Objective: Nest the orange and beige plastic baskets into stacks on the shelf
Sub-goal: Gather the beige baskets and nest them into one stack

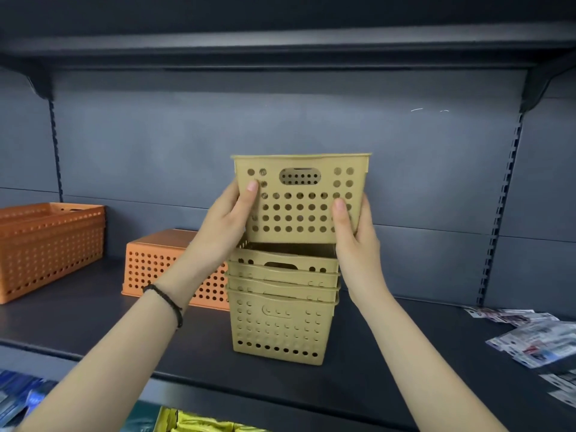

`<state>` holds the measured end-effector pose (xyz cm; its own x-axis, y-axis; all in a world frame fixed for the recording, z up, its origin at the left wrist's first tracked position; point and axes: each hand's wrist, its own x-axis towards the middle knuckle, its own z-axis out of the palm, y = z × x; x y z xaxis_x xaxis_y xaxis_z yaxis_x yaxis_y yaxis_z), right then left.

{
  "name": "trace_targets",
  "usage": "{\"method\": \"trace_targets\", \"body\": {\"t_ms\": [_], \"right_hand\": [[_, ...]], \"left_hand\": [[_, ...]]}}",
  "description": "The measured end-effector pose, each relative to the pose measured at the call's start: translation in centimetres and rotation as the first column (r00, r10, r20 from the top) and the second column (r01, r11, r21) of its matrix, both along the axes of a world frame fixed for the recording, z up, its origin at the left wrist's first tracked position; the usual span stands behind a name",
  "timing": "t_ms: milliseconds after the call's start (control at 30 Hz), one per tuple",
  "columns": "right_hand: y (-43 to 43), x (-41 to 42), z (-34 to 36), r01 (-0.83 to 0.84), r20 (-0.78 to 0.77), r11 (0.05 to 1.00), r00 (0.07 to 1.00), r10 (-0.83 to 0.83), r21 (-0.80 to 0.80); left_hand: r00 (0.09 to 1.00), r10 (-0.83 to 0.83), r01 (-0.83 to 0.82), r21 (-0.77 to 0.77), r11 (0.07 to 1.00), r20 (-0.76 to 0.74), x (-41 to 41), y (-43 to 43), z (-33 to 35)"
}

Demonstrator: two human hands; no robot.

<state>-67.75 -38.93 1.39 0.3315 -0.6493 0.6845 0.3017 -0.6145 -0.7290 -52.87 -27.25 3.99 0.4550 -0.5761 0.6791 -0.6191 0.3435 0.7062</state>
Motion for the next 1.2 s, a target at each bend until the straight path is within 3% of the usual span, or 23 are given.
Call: {"method": "trace_targets", "body": {"t_ms": [200,400,667,933,1100,1200], "right_hand": [[0.1,0.3,-1.8,0.082,-0.100,0.993,0.991,-0.090,-0.080],[-0.7,1.1,-2.9,0.122,-0.168,0.991,0.977,-0.131,-0.062],[0.0,1.3,-2.7,0.103,-0.054,0.988,0.992,-0.110,-0.115],[-0.2,0.8,-3.6,0.035,-0.129,0.989,0.990,-0.055,-0.146],[0.0,0.8,-5.0,0.101,-0.130,0.992,0.985,-0.110,-0.075],[0.2,0.8,-5.5,0.162,-0.095,0.986,0.982,-0.164,-0.024]], "left_hand": [[0.997,-0.001,-0.004,0.058,0.998,0.079,0.8,0.9,-1.4],[0.996,-0.002,-0.007,0.103,0.995,0.084,1.6,0.2,-1.7],[0.990,-0.131,0.124,0.114,0.986,0.052,2.6,0.8,-1.0],[0.993,-0.106,0.095,0.160,0.982,0.059,3.2,0.6,-3.5],[0.993,-0.115,0.111,0.107,0.988,0.036,2.6,1.1,-4.0],[0.991,-0.124,0.131,0.144,0.981,-0.059,2.8,1.1,-4.5]]}}
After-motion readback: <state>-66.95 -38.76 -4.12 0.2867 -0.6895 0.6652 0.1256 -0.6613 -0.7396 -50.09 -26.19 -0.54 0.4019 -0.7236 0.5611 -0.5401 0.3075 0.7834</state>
